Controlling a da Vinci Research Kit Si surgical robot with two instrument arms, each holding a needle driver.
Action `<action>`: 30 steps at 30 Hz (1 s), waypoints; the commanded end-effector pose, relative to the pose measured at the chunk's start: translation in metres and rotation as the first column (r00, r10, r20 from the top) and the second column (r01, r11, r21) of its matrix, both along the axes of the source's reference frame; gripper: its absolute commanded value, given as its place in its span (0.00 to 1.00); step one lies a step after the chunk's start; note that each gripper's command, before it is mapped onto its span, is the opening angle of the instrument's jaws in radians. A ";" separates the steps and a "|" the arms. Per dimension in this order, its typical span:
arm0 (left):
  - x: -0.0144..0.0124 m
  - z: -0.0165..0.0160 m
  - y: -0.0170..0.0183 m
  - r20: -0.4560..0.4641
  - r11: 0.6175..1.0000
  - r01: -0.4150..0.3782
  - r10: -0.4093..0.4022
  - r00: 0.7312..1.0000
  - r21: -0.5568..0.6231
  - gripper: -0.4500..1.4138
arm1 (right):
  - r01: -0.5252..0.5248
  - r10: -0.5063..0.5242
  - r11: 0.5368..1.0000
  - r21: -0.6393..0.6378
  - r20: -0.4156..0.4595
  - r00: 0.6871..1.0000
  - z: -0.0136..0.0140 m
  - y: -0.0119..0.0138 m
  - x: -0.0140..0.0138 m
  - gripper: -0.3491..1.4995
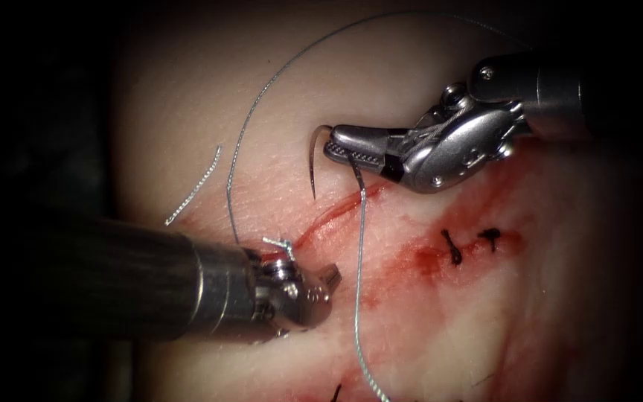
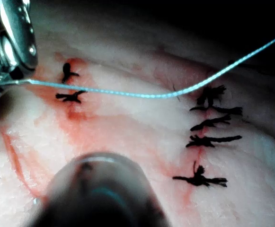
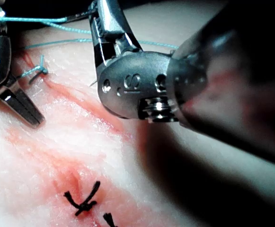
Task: Wound Closure
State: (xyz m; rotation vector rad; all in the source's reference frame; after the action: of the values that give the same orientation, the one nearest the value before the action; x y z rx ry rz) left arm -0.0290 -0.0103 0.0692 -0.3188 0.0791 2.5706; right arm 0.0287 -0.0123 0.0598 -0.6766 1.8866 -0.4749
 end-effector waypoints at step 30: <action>-0.0002 -0.0010 0.0013 0.016 1.000 0.013 -0.013 1.000 0.025 0.12 | 0.068 -0.068 0.998 0.012 0.036 0.997 0.0026 -0.0034 -0.0004 0.00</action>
State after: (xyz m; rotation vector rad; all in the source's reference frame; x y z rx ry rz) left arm -0.0287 -0.0087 0.0676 -0.3266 0.0453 2.5539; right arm 0.0274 -0.0159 0.0623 -0.5926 1.8798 -0.5185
